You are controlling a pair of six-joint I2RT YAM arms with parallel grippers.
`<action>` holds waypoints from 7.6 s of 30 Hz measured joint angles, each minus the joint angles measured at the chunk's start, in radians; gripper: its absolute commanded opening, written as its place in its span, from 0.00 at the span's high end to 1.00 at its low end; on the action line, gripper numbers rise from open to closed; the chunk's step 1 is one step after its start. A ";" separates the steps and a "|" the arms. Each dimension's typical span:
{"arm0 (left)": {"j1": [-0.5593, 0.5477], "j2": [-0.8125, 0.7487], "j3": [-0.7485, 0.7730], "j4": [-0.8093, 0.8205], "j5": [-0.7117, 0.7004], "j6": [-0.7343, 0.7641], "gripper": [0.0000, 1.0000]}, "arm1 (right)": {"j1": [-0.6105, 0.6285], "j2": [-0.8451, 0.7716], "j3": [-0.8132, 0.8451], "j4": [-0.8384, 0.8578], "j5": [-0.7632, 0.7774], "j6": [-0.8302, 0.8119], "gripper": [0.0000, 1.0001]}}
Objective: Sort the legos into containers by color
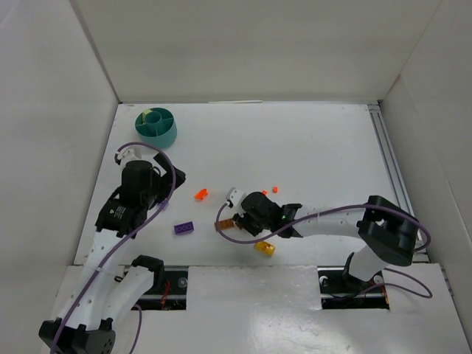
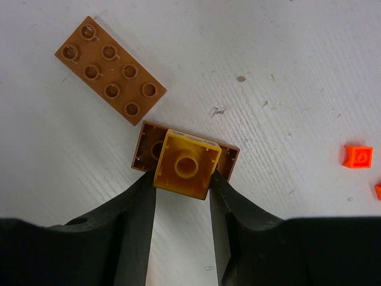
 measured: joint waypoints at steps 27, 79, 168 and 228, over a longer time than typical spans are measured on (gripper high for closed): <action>-0.200 0.009 -0.210 0.544 0.629 0.173 0.30 | -0.126 -0.399 0.048 0.096 -0.309 -0.243 0.92; -0.003 0.597 0.426 0.180 0.008 0.127 1.00 | -0.496 -0.390 0.145 -0.064 -0.396 -0.143 0.93; -0.311 0.623 0.320 0.495 0.694 0.357 0.43 | -0.381 -0.439 0.142 -0.081 -0.631 -0.599 0.92; -0.402 0.536 0.251 0.505 0.617 0.319 1.00 | -0.340 -0.477 0.113 -0.052 -0.414 -0.553 0.43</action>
